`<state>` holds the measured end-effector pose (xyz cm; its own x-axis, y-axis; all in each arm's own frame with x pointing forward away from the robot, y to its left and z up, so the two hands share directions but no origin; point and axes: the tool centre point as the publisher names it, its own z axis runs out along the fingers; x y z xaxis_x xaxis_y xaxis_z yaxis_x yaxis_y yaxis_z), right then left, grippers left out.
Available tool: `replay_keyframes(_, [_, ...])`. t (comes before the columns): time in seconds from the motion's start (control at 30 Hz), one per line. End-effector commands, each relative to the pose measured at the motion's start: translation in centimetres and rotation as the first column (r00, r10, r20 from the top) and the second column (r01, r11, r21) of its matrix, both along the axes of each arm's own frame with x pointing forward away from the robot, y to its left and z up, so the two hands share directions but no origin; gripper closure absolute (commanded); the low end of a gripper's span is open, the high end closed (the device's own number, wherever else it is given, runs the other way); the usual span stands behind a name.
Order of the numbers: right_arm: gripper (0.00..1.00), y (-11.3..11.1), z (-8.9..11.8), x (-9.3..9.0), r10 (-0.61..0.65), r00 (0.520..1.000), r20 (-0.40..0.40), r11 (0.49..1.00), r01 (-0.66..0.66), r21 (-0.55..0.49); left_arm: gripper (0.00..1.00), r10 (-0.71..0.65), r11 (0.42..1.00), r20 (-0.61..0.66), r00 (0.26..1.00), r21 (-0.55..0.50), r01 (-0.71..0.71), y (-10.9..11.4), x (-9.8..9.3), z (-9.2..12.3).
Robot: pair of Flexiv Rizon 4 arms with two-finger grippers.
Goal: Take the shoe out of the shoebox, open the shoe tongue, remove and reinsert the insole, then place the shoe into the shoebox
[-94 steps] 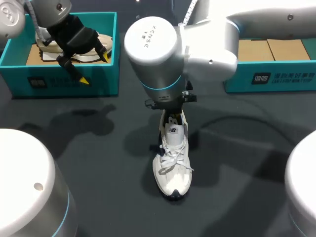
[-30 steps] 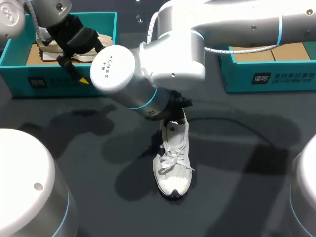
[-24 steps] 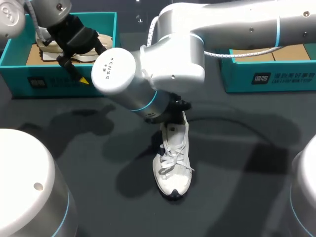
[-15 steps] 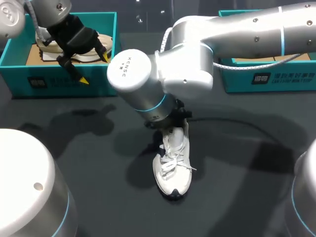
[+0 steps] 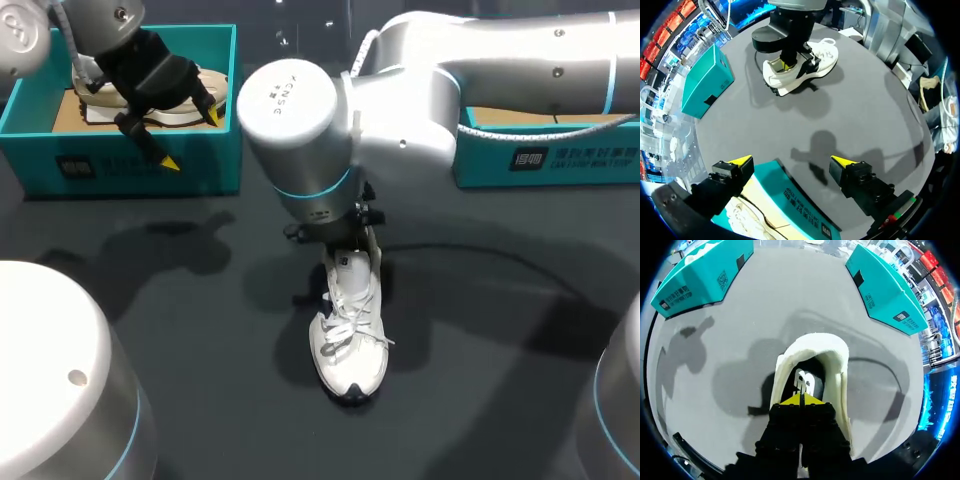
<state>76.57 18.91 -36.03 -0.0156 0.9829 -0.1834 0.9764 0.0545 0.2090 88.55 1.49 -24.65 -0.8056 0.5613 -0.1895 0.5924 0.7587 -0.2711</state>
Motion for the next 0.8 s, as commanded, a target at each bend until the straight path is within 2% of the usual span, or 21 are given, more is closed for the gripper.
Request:
replay_keyframes(0.03, [1.00,-0.4,0.4,0.8,0.012,0.999,-0.049,0.999,-0.010,0.033,0.00,-0.001,1.000,0.001,1.000,0.002,0.001,0.0,0.0,0.0])
replay_keyframes(0.27, [1.00,-0.6,0.0,0.5,0.027,0.994,-0.108,0.995,-0.015,0.103,0.00,-0.001,1.000,0.001,1.000,0.002,0.001,0.0,0.0,0.0])
replay_keyframes(0.67, [0.99,-0.1,1.3,-1.0,0.048,0.974,-0.223,0.995,-0.027,0.097,0.00,-0.001,1.000,0.001,1.000,0.002,0.001,0.0,0.0,0.0])
replay_keyframes(0.73, [0.84,0.0,1.3,-1.2,0.049,0.970,-0.238,0.995,-0.026,0.098,0.00,-0.001,1.000,0.001,1.000,0.002,0.001,0.0,0.0,0.0])
replay_keyframes(0.8, [0.79,-0.1,1.2,-1.3,0.049,0.967,-0.249,0.995,-0.025,0.099,0.00,-0.001,1.000,0.001,1.000,0.002,0.001,0.0,0.0,0.0])
